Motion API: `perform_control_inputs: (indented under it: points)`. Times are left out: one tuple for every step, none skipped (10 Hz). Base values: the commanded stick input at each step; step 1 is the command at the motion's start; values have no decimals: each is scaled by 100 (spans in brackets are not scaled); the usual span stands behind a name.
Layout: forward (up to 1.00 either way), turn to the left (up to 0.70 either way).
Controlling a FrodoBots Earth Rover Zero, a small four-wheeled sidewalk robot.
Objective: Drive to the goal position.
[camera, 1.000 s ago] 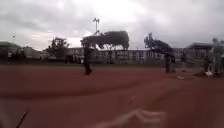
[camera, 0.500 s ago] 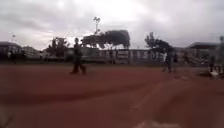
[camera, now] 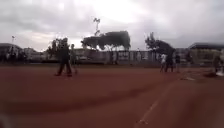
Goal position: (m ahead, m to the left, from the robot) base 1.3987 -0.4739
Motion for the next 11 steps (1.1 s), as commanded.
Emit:
perform_control_inputs:
  points:
    - [70,0]
    - [70,0]
    - [70,0]
    - [70,0]
    - [70,0]
    - [70,0]
    - [70,0]
    - [70,0]
    - [70,0]
    - [70,0]
    - [70,0]
